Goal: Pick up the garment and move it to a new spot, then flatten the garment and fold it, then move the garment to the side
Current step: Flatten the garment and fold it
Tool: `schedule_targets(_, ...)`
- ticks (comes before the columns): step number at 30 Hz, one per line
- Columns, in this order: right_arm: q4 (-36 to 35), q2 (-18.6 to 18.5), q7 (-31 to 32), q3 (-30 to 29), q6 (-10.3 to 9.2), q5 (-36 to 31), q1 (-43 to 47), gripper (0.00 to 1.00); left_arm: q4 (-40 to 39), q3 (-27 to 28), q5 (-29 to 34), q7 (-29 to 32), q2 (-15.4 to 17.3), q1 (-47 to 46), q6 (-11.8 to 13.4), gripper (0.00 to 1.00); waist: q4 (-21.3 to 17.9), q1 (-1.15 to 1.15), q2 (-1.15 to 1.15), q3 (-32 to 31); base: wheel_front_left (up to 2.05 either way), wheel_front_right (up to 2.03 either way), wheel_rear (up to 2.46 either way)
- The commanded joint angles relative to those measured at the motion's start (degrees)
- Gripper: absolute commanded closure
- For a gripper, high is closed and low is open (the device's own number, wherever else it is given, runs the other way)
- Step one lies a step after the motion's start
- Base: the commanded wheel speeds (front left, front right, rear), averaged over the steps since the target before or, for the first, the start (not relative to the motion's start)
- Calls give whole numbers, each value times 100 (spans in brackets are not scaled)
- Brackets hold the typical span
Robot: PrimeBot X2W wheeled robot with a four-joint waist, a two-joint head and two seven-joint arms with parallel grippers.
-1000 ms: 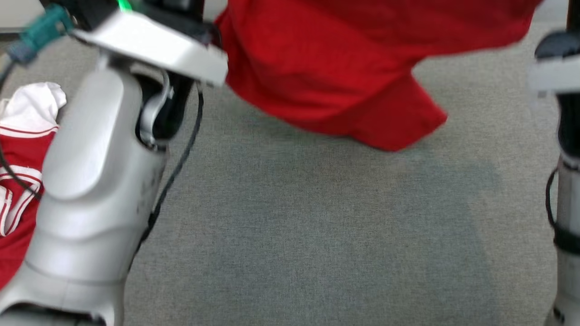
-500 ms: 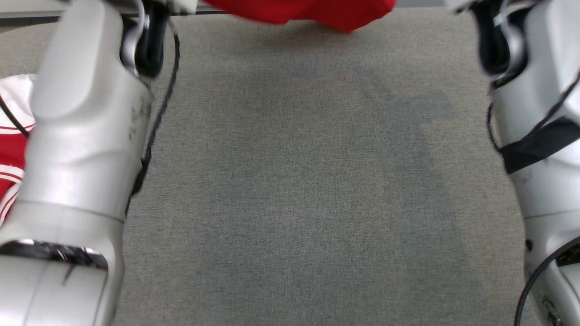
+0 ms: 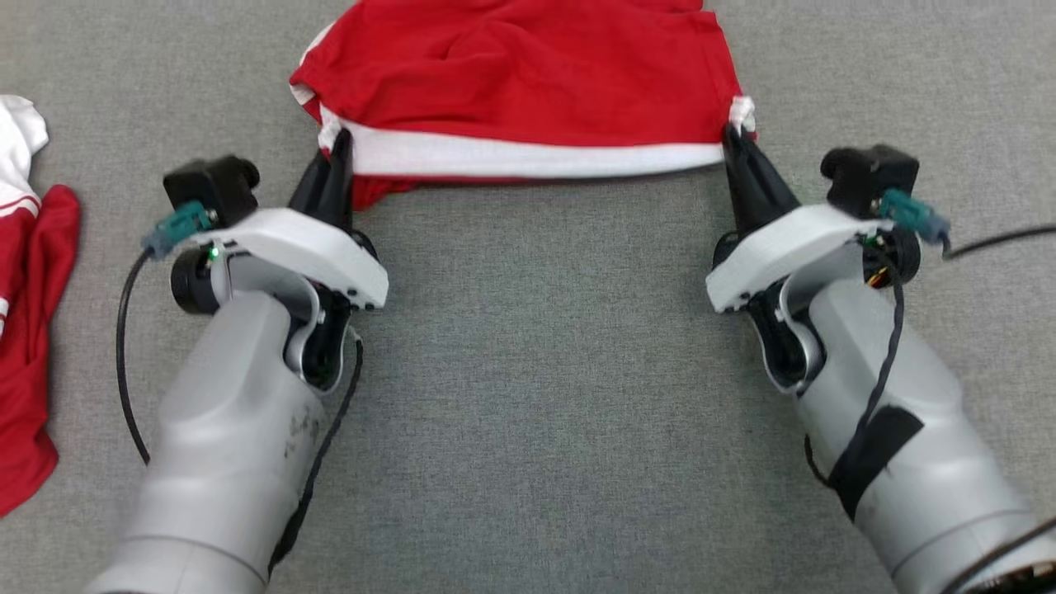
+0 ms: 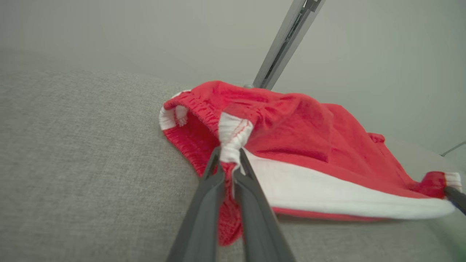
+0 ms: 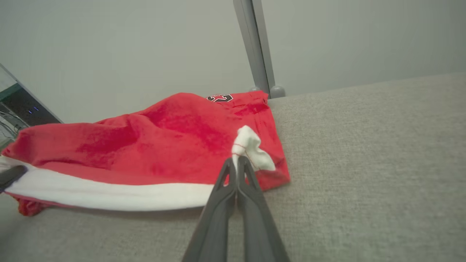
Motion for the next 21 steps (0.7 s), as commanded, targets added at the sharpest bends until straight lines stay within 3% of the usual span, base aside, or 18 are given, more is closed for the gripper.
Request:
schedule_targets(1,-321,-60,-60,35,-4,40,224,100,-192,54,89,-9,29,220,-16,100,-11,0,0,-22,0,0,0)
schedule_targets(9,-2302,-554,-58,-245,-6,-255,2291,100,-1580,280,696,-6,39,1894,-18,100,-18,0,0,-494,0,0,0)
schedule_targets(16,-3664,-537,-57,-883,-10,-521,4158,100,-2611,341,1063,-10,220,3276,-9,100,-34,0,0,-1152,0,0,0)
schedule_targets(21,-4709,-430,287,-1358,-13,-753,5334,100,-3536,374,1034,174,454,4156,225,100,-22,0,0,-1503,0,0,0)
